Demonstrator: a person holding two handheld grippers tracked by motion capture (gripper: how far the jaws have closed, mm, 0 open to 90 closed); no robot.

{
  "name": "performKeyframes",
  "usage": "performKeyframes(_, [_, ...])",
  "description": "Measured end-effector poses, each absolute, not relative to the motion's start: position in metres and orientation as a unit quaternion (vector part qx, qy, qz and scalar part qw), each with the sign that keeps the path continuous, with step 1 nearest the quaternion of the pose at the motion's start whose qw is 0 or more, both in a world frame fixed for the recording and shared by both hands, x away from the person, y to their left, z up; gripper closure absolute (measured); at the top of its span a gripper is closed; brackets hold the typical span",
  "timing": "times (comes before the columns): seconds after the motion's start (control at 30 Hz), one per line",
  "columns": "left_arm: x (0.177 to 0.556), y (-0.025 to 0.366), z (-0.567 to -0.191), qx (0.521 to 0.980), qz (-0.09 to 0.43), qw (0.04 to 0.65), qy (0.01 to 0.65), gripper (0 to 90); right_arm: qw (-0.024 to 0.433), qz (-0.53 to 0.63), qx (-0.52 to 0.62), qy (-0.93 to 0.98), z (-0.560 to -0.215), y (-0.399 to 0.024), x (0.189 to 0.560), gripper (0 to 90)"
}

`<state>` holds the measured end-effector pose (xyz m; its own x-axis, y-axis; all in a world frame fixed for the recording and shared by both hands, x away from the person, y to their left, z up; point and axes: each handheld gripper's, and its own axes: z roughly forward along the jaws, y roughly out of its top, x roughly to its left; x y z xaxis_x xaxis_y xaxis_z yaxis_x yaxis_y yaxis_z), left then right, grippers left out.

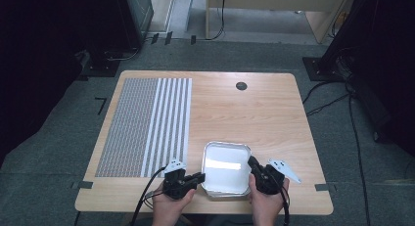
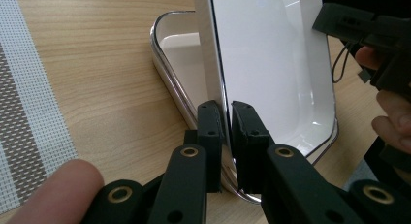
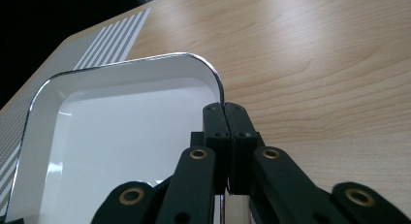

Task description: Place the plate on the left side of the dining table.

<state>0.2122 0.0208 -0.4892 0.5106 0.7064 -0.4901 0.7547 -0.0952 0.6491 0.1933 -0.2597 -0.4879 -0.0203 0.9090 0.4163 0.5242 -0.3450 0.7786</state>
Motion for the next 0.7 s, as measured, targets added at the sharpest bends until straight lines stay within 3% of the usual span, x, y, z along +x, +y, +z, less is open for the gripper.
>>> performKeyframes(0.4, [0.219, 0.033, -0.488, 0.723, -0.054, 0.463, 0.509, 86.3, 0.196, 0.463, 0.663, 0.555, -0.486, -0.255, 0.204, 89.4])
performKeyframes(0.7, [0.222, 0.041, -0.485, 0.718, -0.045, 0.464, 0.517, 87.0, 0.194, 0.462, 0.657, 0.563, -0.477, -0.248, 0.211, 90.0])
